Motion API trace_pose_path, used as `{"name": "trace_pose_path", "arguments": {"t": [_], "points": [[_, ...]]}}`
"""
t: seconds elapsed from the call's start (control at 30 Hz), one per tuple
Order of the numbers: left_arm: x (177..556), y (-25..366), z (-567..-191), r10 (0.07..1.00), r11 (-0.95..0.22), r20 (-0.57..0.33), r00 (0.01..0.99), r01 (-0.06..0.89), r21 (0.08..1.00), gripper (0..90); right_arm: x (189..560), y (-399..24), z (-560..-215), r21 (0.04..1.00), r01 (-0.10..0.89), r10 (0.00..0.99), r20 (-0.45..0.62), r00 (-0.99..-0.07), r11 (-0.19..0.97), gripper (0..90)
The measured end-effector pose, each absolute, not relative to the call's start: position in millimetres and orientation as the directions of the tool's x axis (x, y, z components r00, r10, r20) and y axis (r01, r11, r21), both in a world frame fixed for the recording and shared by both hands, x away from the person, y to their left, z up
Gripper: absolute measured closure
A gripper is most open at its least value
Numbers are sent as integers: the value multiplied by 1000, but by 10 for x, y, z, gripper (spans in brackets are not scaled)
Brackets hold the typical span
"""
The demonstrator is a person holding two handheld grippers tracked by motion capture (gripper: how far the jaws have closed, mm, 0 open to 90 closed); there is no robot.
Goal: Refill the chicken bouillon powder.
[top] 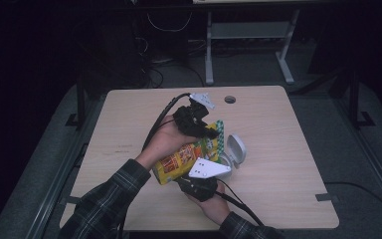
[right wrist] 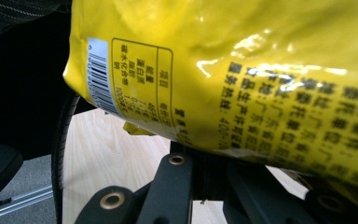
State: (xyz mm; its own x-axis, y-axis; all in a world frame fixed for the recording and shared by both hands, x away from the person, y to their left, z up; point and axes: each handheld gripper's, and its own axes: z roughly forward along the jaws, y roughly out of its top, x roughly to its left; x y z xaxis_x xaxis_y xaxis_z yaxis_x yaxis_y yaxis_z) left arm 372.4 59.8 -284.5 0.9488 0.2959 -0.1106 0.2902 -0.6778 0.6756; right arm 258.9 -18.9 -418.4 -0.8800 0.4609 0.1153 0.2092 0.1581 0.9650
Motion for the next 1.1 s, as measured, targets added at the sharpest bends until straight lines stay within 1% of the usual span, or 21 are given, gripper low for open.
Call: {"name": "trace_pose_path", "arguments": {"t": [0.2, 0.43, 0.77, 1.1], "points": [[3726, 577, -2858, 292, -692, -107, 950, 288, 662, 899, 2571, -176, -4181, 965, 212, 455, 122, -882, 152, 900], [3724, 569, -2849, 292, -689, -105, 951, 285, 667, 898, 2573, -180, -4178, 966, 211, 454, 123, -882, 150, 900], [3733, 531, -2857, 293, -713, -101, 951, 288, 639, 898, 2556, -173, -4164, 967, 213, 449, 130, -884, 141, 900], [3744, 504, -2863, 299, -714, -101, 949, 293, 637, 898, 2564, -173, -4152, 967, 216, 451, 133, -883, 138, 900]]}}
